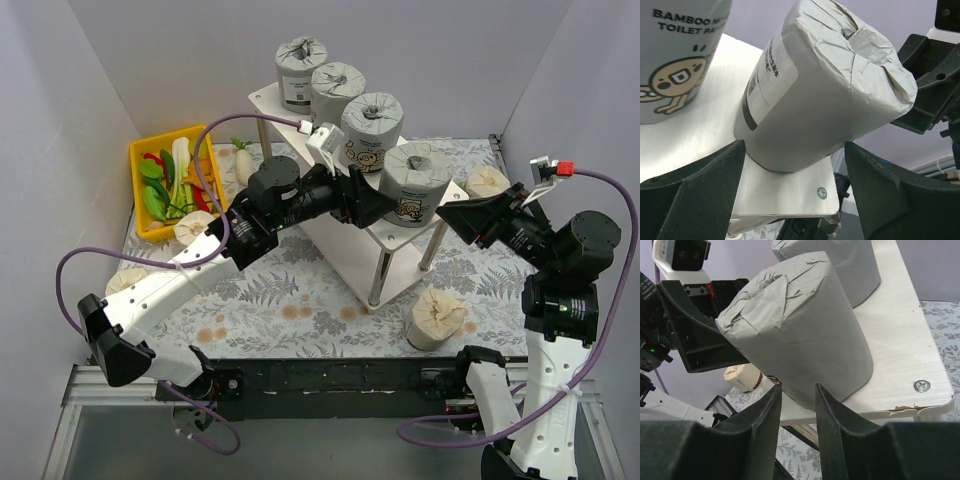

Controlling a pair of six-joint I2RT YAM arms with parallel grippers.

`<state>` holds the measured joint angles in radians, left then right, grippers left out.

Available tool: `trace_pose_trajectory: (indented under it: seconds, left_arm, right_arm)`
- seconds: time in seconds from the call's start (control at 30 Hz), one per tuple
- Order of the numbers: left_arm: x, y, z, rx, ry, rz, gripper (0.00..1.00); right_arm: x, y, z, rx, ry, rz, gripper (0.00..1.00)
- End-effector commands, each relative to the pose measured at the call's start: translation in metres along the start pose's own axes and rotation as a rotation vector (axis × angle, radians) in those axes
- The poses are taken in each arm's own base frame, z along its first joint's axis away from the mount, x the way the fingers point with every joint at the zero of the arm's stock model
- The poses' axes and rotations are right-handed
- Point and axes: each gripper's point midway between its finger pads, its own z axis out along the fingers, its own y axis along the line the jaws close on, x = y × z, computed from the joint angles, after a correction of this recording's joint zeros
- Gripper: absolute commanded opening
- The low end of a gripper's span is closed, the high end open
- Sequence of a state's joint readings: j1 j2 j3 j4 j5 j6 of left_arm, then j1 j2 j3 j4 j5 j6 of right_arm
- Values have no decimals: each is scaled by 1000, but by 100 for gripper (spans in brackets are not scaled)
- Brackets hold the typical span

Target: Place and organize the paper towels onto the shelf

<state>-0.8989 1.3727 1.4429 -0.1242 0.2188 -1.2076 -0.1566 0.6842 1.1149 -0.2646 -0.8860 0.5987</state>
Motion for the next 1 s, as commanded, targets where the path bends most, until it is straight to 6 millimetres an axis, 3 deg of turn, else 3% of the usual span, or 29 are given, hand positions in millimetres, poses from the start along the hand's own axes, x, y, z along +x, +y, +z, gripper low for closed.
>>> trace_pose_trajectory:
  seconds: [0.0,0.23,0.3,0.33,0.4,0.47,0.57,0.73,0.77,0.83,0.97]
  left_arm:
    - [-35,-5,-19,-50,-108,74,82]
    - [-42,1,-51,-137,-143,66,88]
    - [-35,14,-59,-200,-142,52,89]
    - [-40,12,-72,-209,-167,40,91]
    - [-33,25,-84,-273,-176,28,92]
    - [-33,31,-104,-328,-192,14,95]
    - [-32,51,-133,-466,-207,-4,96]
    - [-27,106,-189,-823,-289,-14,98]
    - [-17,118,-198,-888,-272,-4,98]
    - [-17,135,-214,-1002,-302,16,98]
    - [1,164,-219,-1136,-237,42,98]
  right_arm:
    - [-6,-5,4,10,-24,-5,40]
    - [-15,-18,10,59,-43,16,40]
    - [-17,-23,13,67,-40,27,40]
    - [-16,-27,13,89,-37,39,40]
    - [-23,-32,12,135,-42,27,40]
    - [-20,-47,10,222,-29,40,40]
    - [-24,-58,3,320,-56,64,40]
    - [-24,-78,-11,458,-160,114,44]
    - [-26,-73,-15,456,-184,104,45]
    - [-29,-72,-19,466,-203,69,48]
    - [-33,-64,-27,467,-245,9,51]
